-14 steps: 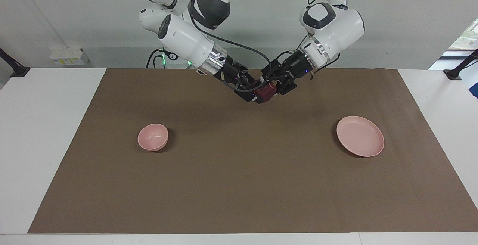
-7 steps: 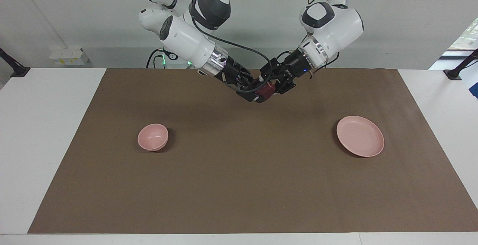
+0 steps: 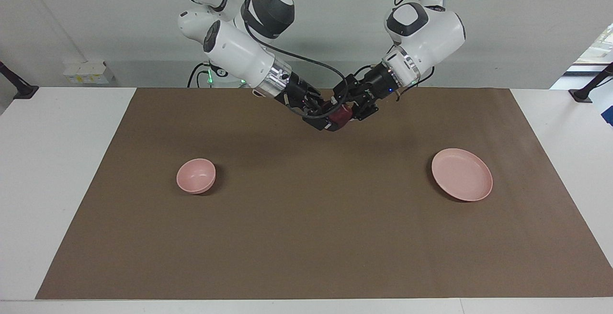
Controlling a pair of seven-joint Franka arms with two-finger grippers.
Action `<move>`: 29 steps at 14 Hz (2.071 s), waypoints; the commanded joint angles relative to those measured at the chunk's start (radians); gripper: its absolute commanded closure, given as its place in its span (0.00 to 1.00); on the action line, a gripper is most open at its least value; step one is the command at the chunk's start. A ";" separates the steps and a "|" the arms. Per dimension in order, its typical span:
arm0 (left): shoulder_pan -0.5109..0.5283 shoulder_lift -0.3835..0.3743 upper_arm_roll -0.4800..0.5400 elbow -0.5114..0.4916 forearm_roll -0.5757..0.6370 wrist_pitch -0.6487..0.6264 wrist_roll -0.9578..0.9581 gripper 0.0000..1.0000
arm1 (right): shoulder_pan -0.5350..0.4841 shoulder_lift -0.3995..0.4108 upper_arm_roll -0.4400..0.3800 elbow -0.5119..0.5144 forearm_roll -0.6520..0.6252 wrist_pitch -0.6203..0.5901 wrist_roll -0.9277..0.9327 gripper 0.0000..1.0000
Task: Move apple from plate to bowl
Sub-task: 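Open the left gripper while the right gripper pulls the apple away, then lower the apple into the pink bowl while the left gripper withdraws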
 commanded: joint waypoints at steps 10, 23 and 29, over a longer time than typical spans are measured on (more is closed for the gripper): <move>0.003 -0.010 0.010 0.010 0.032 -0.002 -0.004 0.00 | -0.238 -0.059 -0.012 0.005 -0.068 -0.276 -0.195 1.00; 0.089 -0.004 0.019 0.033 0.714 -0.363 -0.084 0.00 | -0.476 -0.105 -0.012 -0.124 -0.499 -0.427 -0.875 1.00; 0.132 0.002 0.019 0.068 1.051 -0.470 -0.081 0.00 | -0.474 -0.033 -0.012 -0.117 -0.746 -0.226 -1.229 1.00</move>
